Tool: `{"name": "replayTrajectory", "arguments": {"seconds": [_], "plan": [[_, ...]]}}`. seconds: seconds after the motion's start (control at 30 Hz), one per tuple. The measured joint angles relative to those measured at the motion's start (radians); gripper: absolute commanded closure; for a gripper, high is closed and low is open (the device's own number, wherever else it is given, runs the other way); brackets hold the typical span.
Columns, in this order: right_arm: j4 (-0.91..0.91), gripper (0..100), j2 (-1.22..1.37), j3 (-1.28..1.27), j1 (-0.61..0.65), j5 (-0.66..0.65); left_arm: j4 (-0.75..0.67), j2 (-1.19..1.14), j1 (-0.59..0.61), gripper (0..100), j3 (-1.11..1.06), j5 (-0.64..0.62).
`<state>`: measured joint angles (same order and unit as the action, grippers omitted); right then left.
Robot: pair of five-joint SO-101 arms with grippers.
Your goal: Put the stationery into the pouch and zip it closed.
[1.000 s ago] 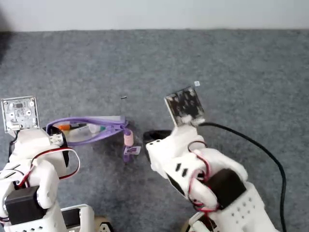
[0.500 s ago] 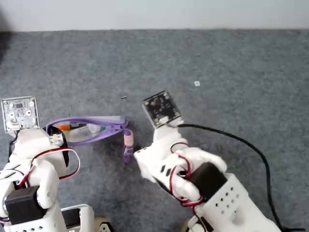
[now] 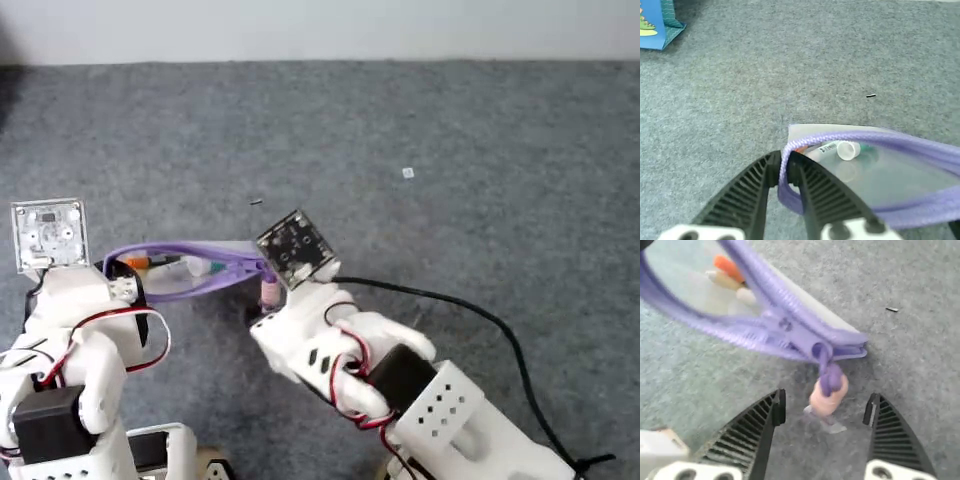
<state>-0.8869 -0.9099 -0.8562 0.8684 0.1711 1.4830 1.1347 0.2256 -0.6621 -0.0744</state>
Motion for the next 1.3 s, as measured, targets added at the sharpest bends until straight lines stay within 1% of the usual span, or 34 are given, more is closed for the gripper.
{"name": "replayTrajectory", "arguments": {"seconds": [0.07,0.23,0.3,0.53,0.67,1.03,1.3], "plan": [[0.006,75.5,0.000,0.000,-0.003,-0.008,0.000,0.000,-0.012,99,0.000,0.000],[0.032,86.8,0.000,0.000,-0.003,-0.015,0.000,0.000,-0.015,99,0.000,0.000],[0.032,88.3,0.000,0.000,-0.006,-0.028,0.000,0.000,-0.015,99,0.000,0.000],[0.034,84.5,0.000,-0.020,-0.006,-0.040,0.000,0.000,-0.015,99,0.000,0.000],[0.037,81.2,0.000,-0.057,-0.035,-0.046,0.000,0.000,-0.015,99,0.000,0.000],[0.097,81.1,0.000,-0.074,-0.057,-0.046,0.000,0.000,-0.015,99,0.000,0.000],[0.103,81.1,0.000,-0.097,-0.054,-0.077,0.000,0.000,-0.015,99,0.000,0.000]]}}
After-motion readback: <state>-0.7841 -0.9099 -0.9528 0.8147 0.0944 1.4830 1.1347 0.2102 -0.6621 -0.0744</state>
